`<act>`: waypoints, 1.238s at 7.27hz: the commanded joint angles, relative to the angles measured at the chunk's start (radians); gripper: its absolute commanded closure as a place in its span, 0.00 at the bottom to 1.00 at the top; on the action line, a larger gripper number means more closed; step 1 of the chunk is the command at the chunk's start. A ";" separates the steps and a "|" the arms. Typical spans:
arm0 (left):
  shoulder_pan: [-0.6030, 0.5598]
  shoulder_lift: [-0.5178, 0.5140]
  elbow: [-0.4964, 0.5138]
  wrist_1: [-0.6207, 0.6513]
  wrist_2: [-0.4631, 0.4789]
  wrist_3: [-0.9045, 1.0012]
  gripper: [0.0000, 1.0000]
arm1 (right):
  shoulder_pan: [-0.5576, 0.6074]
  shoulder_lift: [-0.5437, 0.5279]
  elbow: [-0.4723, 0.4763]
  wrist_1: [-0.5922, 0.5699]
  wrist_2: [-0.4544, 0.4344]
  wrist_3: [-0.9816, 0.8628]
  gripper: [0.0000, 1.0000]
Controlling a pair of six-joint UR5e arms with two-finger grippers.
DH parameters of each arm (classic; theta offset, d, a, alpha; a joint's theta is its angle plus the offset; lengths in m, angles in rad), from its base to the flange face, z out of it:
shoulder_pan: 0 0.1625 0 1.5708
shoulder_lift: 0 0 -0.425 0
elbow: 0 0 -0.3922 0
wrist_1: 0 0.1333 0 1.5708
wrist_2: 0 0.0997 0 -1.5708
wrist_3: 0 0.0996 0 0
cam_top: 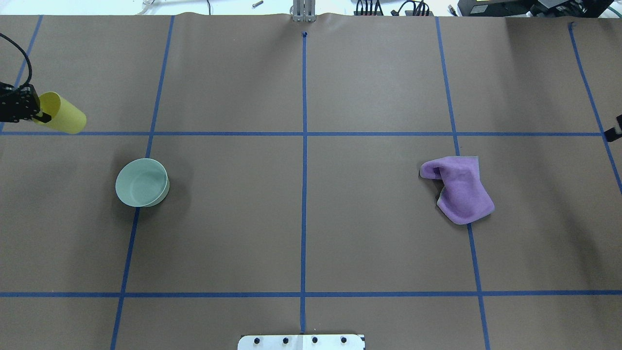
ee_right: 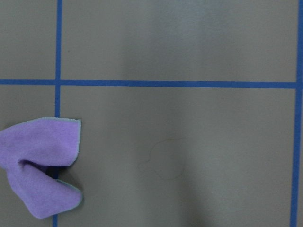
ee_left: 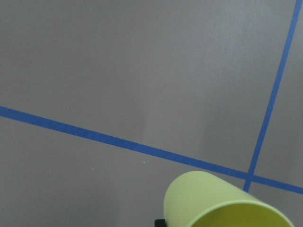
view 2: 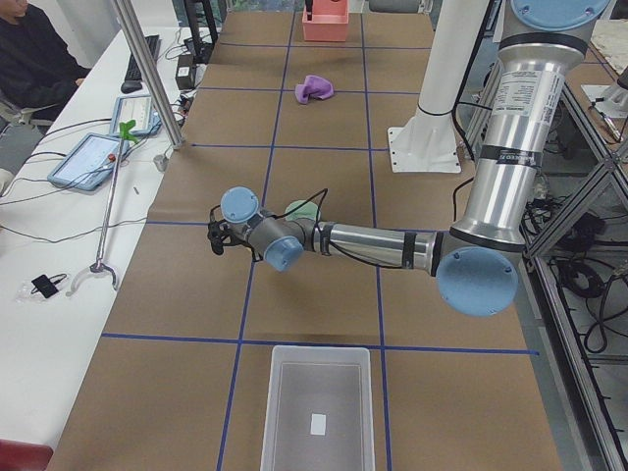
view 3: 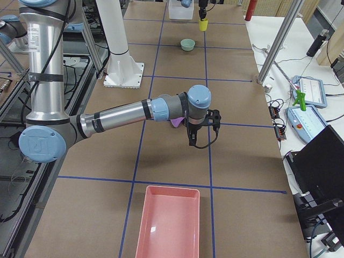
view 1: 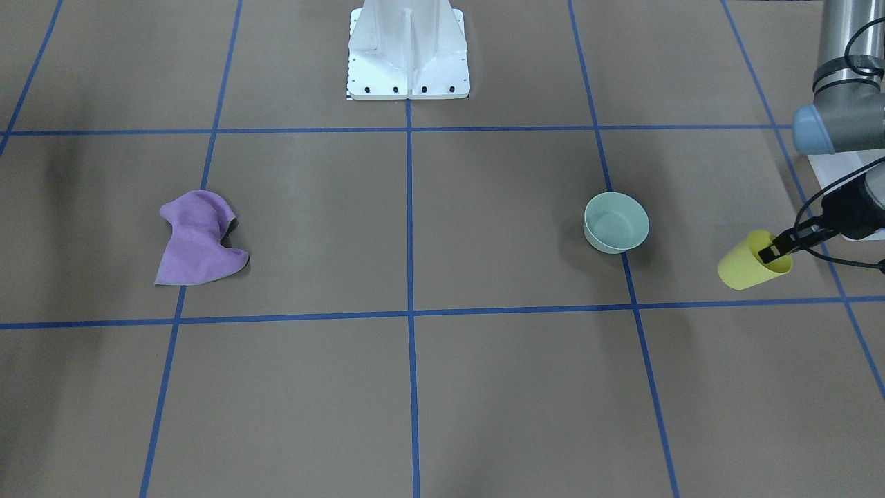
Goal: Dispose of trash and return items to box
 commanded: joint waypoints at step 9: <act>-0.438 0.076 0.005 0.296 0.124 0.813 1.00 | -0.502 0.206 -0.144 0.275 -0.262 0.386 0.01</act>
